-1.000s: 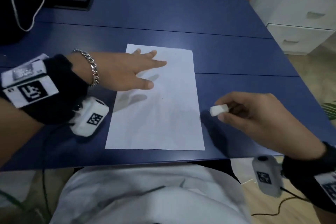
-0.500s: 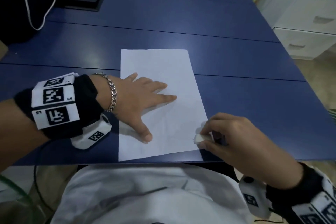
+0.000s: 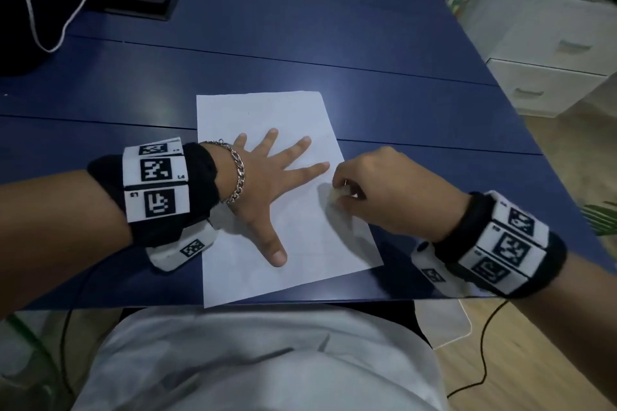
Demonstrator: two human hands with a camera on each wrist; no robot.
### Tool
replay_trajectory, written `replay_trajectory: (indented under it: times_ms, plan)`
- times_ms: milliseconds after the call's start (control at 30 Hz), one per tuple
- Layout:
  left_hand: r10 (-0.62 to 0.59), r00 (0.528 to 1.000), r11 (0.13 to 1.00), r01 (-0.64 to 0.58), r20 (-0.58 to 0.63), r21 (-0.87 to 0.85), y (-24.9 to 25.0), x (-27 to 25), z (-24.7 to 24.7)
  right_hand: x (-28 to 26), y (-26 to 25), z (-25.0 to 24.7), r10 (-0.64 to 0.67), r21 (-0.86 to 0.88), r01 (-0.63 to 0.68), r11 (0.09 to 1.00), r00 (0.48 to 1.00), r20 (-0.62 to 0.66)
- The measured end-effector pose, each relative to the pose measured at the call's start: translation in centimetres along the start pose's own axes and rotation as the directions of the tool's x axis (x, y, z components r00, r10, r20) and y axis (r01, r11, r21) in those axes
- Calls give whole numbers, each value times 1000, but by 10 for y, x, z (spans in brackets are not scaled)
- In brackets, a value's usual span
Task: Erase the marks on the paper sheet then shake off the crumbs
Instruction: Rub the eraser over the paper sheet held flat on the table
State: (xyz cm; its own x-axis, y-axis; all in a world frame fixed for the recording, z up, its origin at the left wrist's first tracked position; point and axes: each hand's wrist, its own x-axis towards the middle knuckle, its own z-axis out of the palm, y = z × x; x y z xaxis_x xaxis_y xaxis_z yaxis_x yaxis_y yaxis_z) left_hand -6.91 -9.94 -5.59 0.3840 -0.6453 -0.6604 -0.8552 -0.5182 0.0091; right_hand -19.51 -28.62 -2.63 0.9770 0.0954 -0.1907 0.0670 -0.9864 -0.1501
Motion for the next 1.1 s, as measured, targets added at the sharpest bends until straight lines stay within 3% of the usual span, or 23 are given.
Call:
replay_trajectory:
  times_ms: [167, 367, 533, 700, 833, 967, 1100]
  plan:
    - [-10, 1000, 1000, 10, -1, 15, 0, 4, 1, -12, -17, 6, -170, -24, 175, 984, 976, 139]
    - [-7, 1000, 1000, 7, 5, 7, -1, 2, 0, 10, 5, -6, -56, -66, 57, 996, 998, 25]
    - [-11, 1000, 1000, 11, 17, 15, 1, 2, 0, -9, -16, 0, -175, -43, 187, 981, 963, 205]
    - [-20, 1000, 1000, 20, 20, 24, 1, 3, -1, 9, 9, -6, -78, -73, 80, 994, 997, 28]
    - [-18, 1000, 1000, 17, 20, 20, 2, 2, -1, -6, -4, -9, -143, -16, 146, 989, 982, 119]
    - [-11, 1000, 1000, 11, 19, 10, 0, 0, -2, -11, 27, -33, 29, 88, -20, 996, 994, -106]
    - [32, 999, 999, -32, -18, 19, 2, 0, -9, -21, 31, -21, 15, 93, -11, 996, 999, -42]
